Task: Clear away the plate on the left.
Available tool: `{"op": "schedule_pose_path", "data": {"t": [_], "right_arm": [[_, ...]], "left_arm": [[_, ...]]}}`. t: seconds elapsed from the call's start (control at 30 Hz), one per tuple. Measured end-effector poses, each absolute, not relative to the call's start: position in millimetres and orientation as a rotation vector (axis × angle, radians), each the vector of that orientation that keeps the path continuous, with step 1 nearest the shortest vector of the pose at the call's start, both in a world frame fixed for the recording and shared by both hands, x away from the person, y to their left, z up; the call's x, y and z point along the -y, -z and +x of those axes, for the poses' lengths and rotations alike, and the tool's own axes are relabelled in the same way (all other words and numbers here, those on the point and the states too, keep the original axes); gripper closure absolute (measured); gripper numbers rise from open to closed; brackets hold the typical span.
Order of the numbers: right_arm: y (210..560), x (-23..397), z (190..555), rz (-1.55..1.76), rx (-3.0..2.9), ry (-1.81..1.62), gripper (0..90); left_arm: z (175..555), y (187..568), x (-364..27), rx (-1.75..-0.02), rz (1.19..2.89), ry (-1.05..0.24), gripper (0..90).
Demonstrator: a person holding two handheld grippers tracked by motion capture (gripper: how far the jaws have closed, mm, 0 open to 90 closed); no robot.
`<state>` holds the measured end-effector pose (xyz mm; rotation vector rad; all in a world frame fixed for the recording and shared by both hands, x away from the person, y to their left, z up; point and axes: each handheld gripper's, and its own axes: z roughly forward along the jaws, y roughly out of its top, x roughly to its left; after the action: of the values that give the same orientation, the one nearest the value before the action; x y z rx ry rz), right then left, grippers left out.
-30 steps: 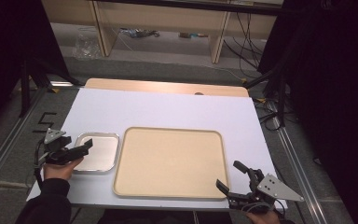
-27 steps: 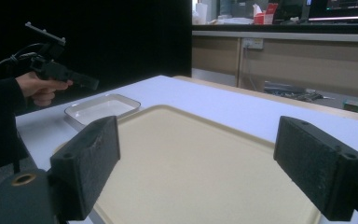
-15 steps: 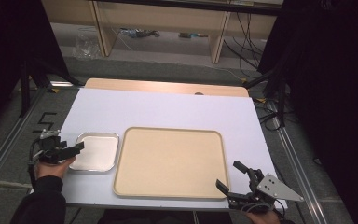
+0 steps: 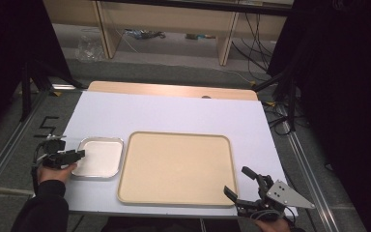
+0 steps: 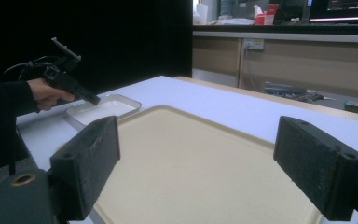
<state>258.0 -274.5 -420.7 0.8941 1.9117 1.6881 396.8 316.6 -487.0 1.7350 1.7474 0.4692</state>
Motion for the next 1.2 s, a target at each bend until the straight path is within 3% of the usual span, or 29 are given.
{"op": "schedule_pose_path", "data": {"t": [0.2, 0.43, 0.77, 1.2], "right_arm": [[420.7, 274.6, 258.2, 0.889, -1.909, -1.687, 15.3], [420.7, 274.4, 257.8, 0.892, -1.914, -1.689, 15.3], [420.7, 274.3, 257.8, 0.893, -1.914, -1.689, 15.3], [420.6, 274.4, 258.0, 0.887, -1.911, -1.691, 15.3]], "left_arm": [[400.1, 488.4, -319.8, -1.745, 1.747, -0.452, 73.8], [402.8, 486.8, -319.6, -1.761, 1.744, -0.432, 83.0], [401.1, 482.1, -321.7, -1.751, 1.58, -0.423, 87.9], [398.0, 472.7, -318.5, -1.727, 1.517, -0.5, 88.3]]}}
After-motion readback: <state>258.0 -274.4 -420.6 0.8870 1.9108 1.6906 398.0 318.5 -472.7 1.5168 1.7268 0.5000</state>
